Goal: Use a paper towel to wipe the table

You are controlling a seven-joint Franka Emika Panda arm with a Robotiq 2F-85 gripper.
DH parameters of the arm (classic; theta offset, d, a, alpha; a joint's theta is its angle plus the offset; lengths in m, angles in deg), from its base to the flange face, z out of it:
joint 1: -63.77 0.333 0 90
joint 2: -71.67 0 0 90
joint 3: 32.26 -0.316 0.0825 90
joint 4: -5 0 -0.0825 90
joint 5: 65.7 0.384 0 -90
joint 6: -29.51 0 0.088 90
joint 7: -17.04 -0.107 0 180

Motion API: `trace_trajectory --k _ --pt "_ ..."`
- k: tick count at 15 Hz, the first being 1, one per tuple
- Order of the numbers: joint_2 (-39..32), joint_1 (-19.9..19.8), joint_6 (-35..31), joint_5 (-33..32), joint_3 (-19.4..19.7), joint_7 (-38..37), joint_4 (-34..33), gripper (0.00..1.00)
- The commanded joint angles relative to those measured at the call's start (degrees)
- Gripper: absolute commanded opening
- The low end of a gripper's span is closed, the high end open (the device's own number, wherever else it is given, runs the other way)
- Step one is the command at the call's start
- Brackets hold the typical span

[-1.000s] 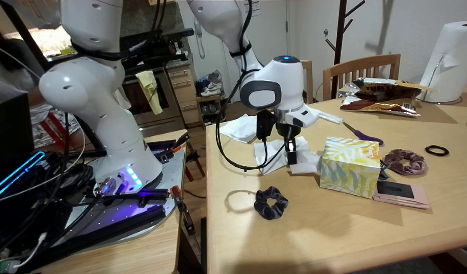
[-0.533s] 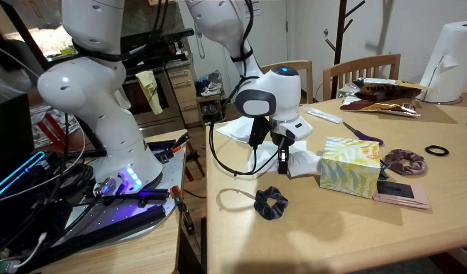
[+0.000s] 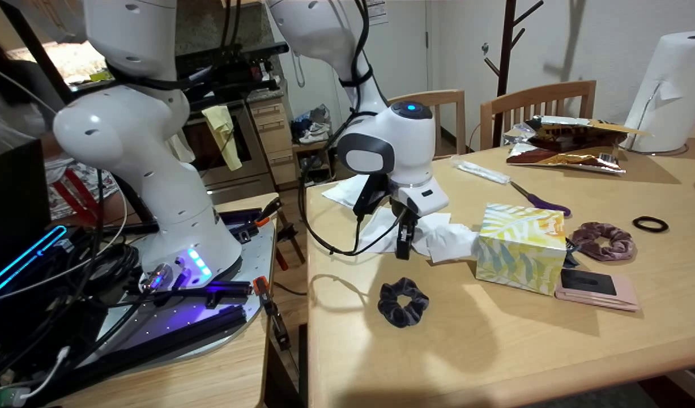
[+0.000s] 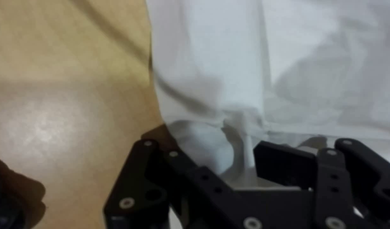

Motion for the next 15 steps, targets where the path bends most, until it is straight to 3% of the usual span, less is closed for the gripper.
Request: trace_trajectory --k 1,15 --pt "-0.62 -2.4 -1.97 4.32 -2.57 -0.05 4.18 0.0" --pt "3.07 -5.36 -5.48 19.54 -3.41 -0.76 14.97 0.0"
